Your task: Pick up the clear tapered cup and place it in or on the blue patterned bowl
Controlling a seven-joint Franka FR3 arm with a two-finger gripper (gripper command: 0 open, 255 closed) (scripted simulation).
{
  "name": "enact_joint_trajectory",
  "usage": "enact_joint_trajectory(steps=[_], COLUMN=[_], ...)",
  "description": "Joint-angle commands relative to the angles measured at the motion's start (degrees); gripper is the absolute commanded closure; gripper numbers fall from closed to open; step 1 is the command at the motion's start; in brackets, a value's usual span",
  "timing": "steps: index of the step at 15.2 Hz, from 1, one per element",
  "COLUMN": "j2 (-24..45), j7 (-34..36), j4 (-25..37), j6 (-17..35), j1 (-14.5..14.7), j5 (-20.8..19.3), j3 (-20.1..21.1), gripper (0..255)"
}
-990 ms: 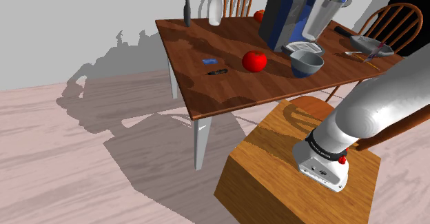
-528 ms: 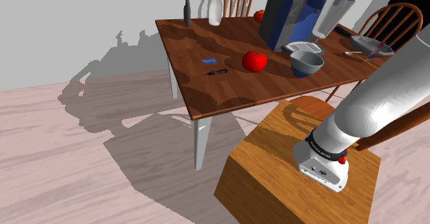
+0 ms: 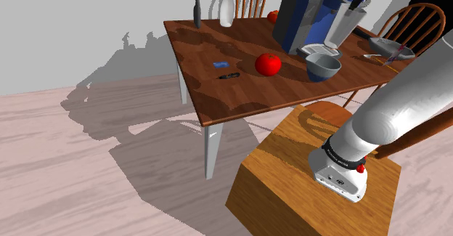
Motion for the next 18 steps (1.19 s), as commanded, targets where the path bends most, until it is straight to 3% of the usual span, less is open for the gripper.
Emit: enact_joint_trajectory(steps=[1, 13, 18], j2=[-0.1, 0.2, 0.2], j7=[-0.2, -1.6, -1.6], j4=[-1.5, -10.9, -10.9], j6=[1.5, 10.9, 10.9], j1=[0.0, -0.2, -0.2], j5=[-0.1, 0.3, 0.3], j3=[0.0, -0.4, -0.4], gripper=[255, 255, 255])
